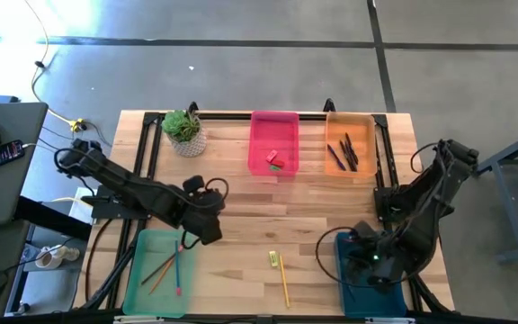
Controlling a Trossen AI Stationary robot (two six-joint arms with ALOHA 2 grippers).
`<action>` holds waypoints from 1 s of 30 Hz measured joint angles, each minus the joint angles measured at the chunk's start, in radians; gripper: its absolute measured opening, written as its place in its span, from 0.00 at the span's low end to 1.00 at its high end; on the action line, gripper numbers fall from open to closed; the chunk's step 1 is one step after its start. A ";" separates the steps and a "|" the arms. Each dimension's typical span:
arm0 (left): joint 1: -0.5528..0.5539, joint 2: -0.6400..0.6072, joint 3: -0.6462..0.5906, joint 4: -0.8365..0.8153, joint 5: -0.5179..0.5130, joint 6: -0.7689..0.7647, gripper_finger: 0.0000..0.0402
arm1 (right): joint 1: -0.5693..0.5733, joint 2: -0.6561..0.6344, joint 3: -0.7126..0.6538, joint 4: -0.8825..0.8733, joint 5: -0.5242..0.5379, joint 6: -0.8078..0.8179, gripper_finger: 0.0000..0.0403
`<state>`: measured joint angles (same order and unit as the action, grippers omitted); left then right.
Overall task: Sort crayons/erasers/pens/pencils in bins
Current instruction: Put the yellow pencil into the green bin bin
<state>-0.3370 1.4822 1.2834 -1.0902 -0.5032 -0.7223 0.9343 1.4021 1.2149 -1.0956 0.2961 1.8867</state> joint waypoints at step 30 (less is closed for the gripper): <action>0.246 -0.459 -0.374 0.008 0.081 -0.062 0.32 | -0.341 0.560 0.670 -0.161 -0.075 -0.332 0.34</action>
<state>-0.0909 1.0234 0.9092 -1.0823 -0.4218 -0.7845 0.5931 1.9619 1.8850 -1.2566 0.2213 1.5543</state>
